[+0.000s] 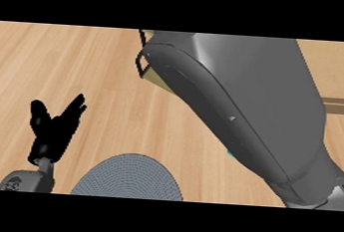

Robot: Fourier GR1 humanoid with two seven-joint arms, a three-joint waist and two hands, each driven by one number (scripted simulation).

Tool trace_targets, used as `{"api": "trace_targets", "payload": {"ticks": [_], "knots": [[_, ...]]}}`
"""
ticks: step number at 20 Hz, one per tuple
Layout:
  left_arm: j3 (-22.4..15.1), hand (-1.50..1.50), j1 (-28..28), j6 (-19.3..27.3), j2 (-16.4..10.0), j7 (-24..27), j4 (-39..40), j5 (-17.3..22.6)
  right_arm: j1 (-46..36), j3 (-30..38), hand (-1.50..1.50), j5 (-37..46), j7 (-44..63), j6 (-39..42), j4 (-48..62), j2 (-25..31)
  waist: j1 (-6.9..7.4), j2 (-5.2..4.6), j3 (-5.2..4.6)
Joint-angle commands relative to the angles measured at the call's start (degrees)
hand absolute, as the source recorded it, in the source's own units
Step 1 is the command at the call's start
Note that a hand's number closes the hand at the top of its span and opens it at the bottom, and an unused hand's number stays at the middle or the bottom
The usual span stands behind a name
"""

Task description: Pick the lemon from the tray and place it in the tiered shelf

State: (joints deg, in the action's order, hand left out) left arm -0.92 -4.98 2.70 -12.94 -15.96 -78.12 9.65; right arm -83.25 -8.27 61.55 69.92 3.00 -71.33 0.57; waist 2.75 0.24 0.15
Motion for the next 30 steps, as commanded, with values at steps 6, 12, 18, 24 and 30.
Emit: {"api": "trace_targets", "payload": {"ticks": [6, 12, 18, 24, 30], "knots": [[2.4, 0.00, -1.3, -0.5, 0.0, -1.9, 3.2, 1.9, -7.7, 7.4, 1.50, -2.2, 3.2, 0.7, 15.3, -0.5, -1.62, -0.52, -0.28], [2.9, 0.00, 0.7, -0.8, -1.5, -4.0, -0.9, 1.9, -7.8, 10.9, 1.50, -0.4, -4.1, -2.0, 23.3, 1.1, -1.42, -0.48, -0.20], [2.0, 0.00, 3.0, -1.8, -0.2, -0.3, -0.4, 0.9, -6.0, 11.1, 1.50, 2.0, -6.7, -6.8, 28.0, 0.7, -1.55, -0.49, -0.21], [0.2, 0.00, 1.4, 0.0, 1.6, -2.5, -0.6, -1.2, -8.0, 14.5, 1.50, 1.6, -12.9, -10.1, 31.5, 4.2, -1.37, -0.63, -0.20], [2.0, 0.00, 2.0, -0.4, 1.5, 0.8, 1.5, -1.5, -7.2, 14.5, 1.50, 1.2, -14.7, -11.2, 33.1, 2.7, -1.82, -0.49, -0.20]]}}
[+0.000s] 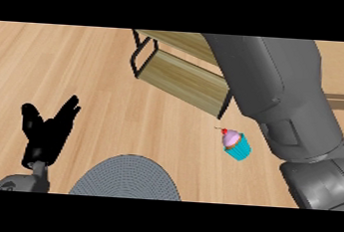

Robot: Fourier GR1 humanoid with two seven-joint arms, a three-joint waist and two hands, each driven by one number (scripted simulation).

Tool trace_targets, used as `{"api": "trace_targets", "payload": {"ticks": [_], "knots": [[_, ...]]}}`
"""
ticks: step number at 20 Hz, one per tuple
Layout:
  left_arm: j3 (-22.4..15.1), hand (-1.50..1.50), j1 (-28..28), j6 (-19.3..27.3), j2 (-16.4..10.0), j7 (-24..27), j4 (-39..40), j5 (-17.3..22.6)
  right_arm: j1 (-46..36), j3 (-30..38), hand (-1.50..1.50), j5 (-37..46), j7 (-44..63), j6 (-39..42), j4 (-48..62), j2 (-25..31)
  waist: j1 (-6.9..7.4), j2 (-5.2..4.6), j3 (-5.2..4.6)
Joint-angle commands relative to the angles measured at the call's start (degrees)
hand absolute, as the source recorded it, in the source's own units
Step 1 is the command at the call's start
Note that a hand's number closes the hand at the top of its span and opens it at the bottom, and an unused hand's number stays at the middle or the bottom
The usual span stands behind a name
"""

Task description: Pick the lemon from the tray and place it in the tiered shelf

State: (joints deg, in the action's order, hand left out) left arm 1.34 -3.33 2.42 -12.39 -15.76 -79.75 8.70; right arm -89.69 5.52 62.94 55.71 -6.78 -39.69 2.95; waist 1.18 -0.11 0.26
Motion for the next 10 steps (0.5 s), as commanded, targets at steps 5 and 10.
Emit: {"api": "trace_targets", "payload": {"ticks": [5, 10], "knots": [[-0.4, 0.00, 1.4, -1.1, 0.2, -1.5, 0.9, -0.2, 0.2, -2.5, 1.50, 1.8, 1.4, 2.5, 2.2, -2.1, -0.56, 0.14, -0.30], [0.2, 0.00, 0.6, -0.7, 0.7, -0.9, 2.3, -0.2, -0.6, 3.6, -1.50, 0.9, 4.8, -13.3, -0.4, -1.0, -0.12, -0.26, -0.31]]}}
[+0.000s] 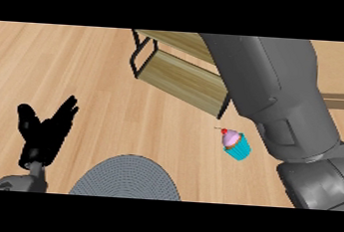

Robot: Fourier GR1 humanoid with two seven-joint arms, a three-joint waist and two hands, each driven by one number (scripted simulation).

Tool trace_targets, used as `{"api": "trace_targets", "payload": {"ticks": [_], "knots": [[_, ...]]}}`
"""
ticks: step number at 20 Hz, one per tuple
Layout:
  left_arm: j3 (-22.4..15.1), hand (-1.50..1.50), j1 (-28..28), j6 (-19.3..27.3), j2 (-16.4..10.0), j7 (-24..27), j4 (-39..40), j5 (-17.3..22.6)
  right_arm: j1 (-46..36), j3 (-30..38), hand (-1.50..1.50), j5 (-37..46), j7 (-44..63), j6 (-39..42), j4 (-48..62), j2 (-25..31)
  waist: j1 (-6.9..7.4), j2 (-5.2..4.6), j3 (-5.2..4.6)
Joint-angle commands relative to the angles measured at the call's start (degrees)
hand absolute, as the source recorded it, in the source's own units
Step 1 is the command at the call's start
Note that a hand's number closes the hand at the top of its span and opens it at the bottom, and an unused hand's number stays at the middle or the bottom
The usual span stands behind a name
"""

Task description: Pick the lemon from the tray and place it in the tiered shelf

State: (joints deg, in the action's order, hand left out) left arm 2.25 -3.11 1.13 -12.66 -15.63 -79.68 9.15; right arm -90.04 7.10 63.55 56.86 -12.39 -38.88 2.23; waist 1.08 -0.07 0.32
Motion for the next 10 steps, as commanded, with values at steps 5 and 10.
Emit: {"api": "trace_targets", "payload": {"ticks": [5, 10], "knots": [[0.1, 0.00, 1.2, -1.0, 0.2, -0.9, 0.6, 0.6, 0.4, 5.1, -1.50, -1.1, 1.9, -15.3, -3.3, -1.2, 0.34, -0.32, -0.36], [0.4, 0.00, -0.8, 0.1, 1.0, -1.0, 3.3, -0.2, 0.1, 8.7, -1.50, -4.2, -0.5, -20.2, -6.9, -1.1, -0.26, -0.32, -0.36]]}}
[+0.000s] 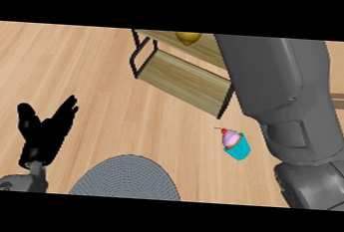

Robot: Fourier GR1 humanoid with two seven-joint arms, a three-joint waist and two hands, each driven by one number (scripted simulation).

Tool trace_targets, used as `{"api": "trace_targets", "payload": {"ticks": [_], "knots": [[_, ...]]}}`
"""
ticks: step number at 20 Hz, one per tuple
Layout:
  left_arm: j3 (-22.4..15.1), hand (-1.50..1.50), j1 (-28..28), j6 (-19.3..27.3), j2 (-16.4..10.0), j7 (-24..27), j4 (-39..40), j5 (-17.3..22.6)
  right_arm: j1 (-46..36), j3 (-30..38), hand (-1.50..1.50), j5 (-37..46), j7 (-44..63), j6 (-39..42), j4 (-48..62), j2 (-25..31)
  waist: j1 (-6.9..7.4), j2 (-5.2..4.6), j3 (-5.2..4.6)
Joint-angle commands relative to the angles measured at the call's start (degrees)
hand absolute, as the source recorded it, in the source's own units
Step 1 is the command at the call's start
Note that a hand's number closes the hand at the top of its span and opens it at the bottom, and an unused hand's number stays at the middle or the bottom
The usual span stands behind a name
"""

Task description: Pick the lemon from the tray and place it in the tiered shelf

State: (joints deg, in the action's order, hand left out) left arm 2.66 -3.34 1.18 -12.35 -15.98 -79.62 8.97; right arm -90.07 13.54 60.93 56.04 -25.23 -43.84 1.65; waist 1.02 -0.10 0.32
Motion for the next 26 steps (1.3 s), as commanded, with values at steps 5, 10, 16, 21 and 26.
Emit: {"api": "trace_targets", "payload": {"ticks": [5, 10, 16, 21, 26], "knots": [[0.1, 0.00, 0.1, -1.2, 0.3, -0.9, 2.8, 0.4, -1.3, 4.3, -1.50, 1.0, 3.9, -11.5, -5.0, 2.6, -0.79, 0.04, -0.38], [0.5, 0.00, 2.6, 0.8, 0.9, -0.2, 1.0, -0.6, 2.0, 3.6, -1.50, 7.6, 7.9, -7.9, -10.1, 7.1, -1.93, 0.59, -0.33], [1.0, 0.00, 2.1, 1.3, 1.3, -0.9, 1.7, -0.4, 7.2, 6.0, -1.50, 12.2, 11.8, -7.8, -23.5, 7.4, -3.56, 1.04, -0.28], [1.3, 0.00, 1.8, 1.2, 1.2, -1.9, 1.1, -0.1, 13.8, 7.8, -1.50, 8.4, 12.7, 2.5, -39.5, 6.7, -4.03, 1.25, -0.23], [2.3, 0.00, 4.1, -0.8, 0.0, -2.1, -0.9, 1.4, 23.4, 8.5, -1.50, 2.9, 11.5, 11.2, -56.0, 7.8, -3.80, 1.23, -0.19]]}}
